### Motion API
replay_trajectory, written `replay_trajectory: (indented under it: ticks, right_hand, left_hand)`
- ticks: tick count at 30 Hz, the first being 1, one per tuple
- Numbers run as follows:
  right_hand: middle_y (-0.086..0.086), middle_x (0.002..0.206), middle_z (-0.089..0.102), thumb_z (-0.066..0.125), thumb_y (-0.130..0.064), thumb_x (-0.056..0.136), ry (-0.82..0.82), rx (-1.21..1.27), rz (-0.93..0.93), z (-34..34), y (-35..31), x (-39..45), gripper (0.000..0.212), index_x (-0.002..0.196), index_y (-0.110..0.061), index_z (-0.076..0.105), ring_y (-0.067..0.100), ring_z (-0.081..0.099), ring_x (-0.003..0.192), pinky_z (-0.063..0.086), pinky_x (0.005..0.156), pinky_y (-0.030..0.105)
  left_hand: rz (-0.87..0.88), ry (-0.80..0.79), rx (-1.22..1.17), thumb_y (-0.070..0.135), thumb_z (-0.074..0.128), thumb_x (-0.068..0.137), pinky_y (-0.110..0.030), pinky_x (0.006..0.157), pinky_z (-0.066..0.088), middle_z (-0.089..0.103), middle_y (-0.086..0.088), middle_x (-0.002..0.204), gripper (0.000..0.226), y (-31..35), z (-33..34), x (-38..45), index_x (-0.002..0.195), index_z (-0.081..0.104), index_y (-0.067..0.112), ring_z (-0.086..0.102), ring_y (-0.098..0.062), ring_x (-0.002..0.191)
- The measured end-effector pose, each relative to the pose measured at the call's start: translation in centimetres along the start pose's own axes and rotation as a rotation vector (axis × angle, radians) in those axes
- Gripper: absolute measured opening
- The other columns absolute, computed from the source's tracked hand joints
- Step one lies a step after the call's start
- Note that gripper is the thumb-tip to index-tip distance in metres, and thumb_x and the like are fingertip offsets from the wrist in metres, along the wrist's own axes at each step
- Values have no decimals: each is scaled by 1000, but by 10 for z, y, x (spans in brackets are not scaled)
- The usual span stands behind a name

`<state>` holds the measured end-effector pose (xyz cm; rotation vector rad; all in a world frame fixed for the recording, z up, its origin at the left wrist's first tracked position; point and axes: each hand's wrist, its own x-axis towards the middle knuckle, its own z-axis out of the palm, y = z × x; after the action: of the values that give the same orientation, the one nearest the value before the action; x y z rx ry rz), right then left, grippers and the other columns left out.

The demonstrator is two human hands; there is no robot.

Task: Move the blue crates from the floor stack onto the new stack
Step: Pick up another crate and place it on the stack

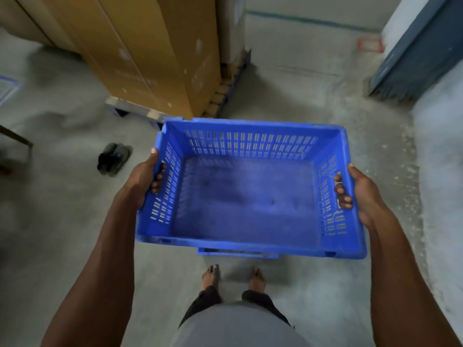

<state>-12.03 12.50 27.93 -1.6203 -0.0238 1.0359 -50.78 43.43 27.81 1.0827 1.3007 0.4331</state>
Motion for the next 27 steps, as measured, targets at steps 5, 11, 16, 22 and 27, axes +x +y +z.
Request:
replay_trajectory:
  ticks: [5, 11, 16, 22, 27]
  right_hand:
    - [-5, 45, 35, 36, -49, 101, 19, -5, 5, -7, -18, -35, 42, 81, -16, 50, 7, 24, 30, 19, 34, 13]
    - [-4, 47, 32, 36, -50, 100, 61, -26, 6, -22, -17, -46, 41, 82, -16, 50, 8, 24, 31, 20, 34, 14]
    - [-4, 47, 32, 34, -48, 102, 105, 7, -3, -40, -12, -55, 41, 81, -15, 49, 8, 23, 31, 19, 34, 14]
    - [-3, 48, 33, 35, -49, 101, 208, 93, -13, -62, 2, -80, 42, 81, -15, 50, 7, 24, 30, 20, 34, 13]
    - [-2, 52, 32, 34, -50, 102, 364, 185, -27, -71, 32, -124, 42, 82, -16, 50, 7, 24, 32, 20, 34, 14]
  left_hand:
    - [31, 38, -15, 69, 44, 95, -19, 36, 23, 42, 3, 57, 56, 14, -2, -39, 82, 57, 16, 26, -11, 38]
    - [33, 29, 15, 68, 42, 96, -19, 35, 24, 42, 3, 56, 56, 14, 11, -52, 82, 56, 16, 26, -11, 38]
    - [64, 3, 88, 72, 43, 93, -21, 36, 27, 43, 2, 59, 59, 23, 29, -47, 85, 58, 15, 28, -11, 40]
    - [105, -114, 152, 69, 42, 96, -19, 37, 25, 42, 1, 61, 56, 44, 59, -31, 85, 57, 15, 27, -11, 39]
    - [134, -298, 241, 66, 38, 99, -18, 36, 24, 40, 2, 60, 54, 64, 91, -19, 85, 55, 16, 27, -8, 38]
